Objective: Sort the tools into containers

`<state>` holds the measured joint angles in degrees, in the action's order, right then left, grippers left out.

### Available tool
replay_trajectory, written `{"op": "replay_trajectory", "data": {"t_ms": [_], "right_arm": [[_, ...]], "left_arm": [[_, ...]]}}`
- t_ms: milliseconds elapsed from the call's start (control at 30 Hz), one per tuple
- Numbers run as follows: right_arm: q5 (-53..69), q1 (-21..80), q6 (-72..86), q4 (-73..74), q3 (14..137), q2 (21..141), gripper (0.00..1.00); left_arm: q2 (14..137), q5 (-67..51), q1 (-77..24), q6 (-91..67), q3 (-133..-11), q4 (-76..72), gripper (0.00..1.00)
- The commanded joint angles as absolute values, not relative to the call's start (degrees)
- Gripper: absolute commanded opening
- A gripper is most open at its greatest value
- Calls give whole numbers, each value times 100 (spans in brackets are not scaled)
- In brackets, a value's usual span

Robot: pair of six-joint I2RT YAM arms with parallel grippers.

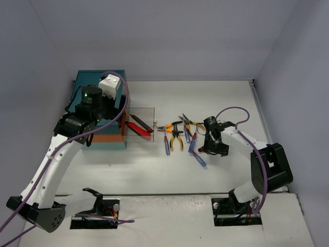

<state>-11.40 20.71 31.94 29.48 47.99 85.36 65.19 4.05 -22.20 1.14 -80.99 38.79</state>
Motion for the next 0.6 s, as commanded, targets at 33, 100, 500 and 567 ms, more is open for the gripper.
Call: {"op": "replay_trajectory", "data": {"t_ms": [33,100,500,567], "right_arm": [[-994,2109,3559,2620,4965,8973,59],[-1040,2101,3608,2531,5105,9123,58],[-1635,2030,3531,2399,6395,9876,57],[-1639,2005,3421,2399,6676,9978,56]], "left_arm": [[6451,448,-2268,202,-8209,3656,89],[6451,498,-2268,209,-8218,3664,89],[6469,605,-2268,229,-8244,3647,89],[6486,611,-2268,229,-8253,3652,89]]}}
